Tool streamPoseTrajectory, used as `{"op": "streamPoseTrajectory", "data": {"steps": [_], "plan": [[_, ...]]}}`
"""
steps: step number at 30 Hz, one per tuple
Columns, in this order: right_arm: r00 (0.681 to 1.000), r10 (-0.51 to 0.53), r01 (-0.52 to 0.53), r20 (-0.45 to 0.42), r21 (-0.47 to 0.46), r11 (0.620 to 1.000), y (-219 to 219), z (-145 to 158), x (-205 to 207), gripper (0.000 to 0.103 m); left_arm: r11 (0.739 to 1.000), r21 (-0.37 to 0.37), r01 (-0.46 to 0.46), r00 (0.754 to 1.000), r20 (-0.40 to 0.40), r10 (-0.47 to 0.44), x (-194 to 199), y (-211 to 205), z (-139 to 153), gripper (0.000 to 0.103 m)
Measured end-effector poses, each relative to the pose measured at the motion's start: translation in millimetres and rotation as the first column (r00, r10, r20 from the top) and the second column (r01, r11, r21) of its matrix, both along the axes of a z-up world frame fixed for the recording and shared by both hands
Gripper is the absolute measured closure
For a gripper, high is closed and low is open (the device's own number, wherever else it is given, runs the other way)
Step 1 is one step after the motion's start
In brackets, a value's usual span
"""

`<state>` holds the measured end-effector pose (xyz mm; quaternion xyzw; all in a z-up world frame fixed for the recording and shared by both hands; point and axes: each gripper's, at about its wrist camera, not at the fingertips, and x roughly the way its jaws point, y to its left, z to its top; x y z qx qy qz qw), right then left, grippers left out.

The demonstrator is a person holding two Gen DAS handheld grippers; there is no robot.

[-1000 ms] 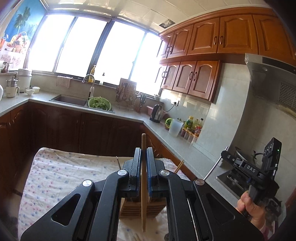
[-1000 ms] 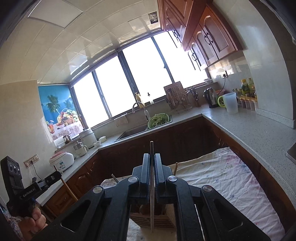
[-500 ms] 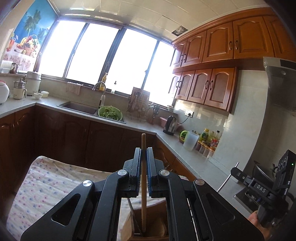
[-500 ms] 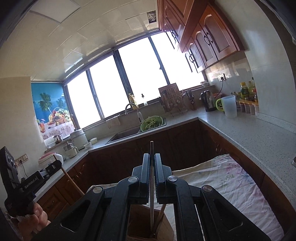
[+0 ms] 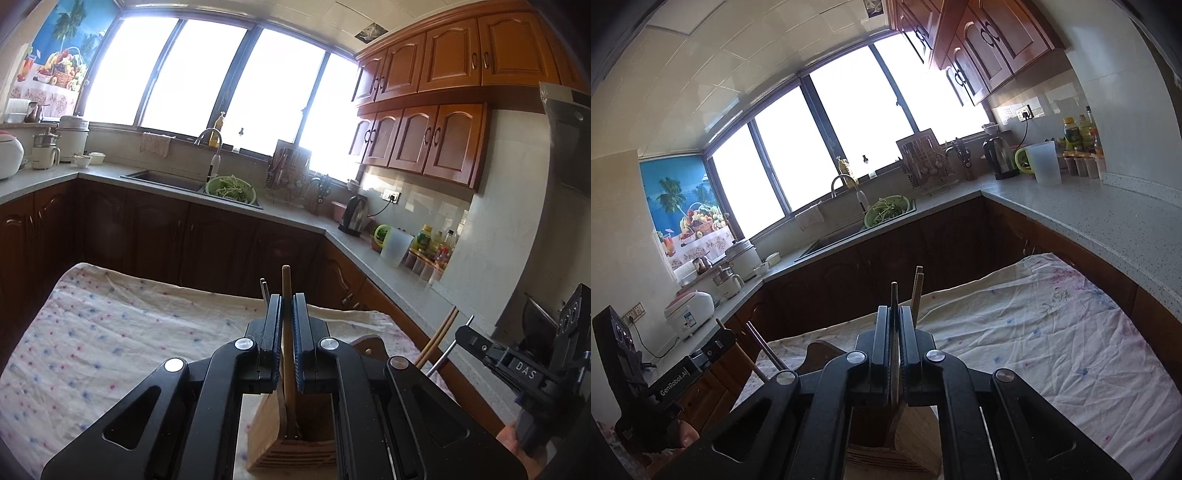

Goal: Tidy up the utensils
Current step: 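Lower the left gripper's chopstick into the holder and open while the right gripper does too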

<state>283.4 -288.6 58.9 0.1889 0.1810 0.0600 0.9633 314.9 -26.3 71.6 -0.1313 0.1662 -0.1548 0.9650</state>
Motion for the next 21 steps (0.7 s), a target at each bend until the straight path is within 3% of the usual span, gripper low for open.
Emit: {"op": "streamPoseTrajectory", "data": {"steps": [14, 20, 21], "plan": [[0.999, 0.011, -0.010, -0.044, 0.007, 1.000, -1.1, -6.7, 5.6, 0.098, 1.000, 0.013, 0.019, 1.000, -0.024, -0.018, 3.5, -0.2, 5.7, 0.098], [0.998, 0.020, -0.018, -0.054, 0.027, 0.999, -4.0, -6.7, 5.5, 0.089, 1.000, 0.019, 0.022, 0.999, -0.043, -0.021, 2.9, -0.5, 5.0, 0.096], [0.998, 0.016, -0.015, -0.054, 0.031, 0.999, -5.0, -6.3, 4.3, 0.080, 1.000, 0.018, 0.023, 0.999, -0.047, -0.022, 3.4, -0.3, 4.9, 0.093]]}}
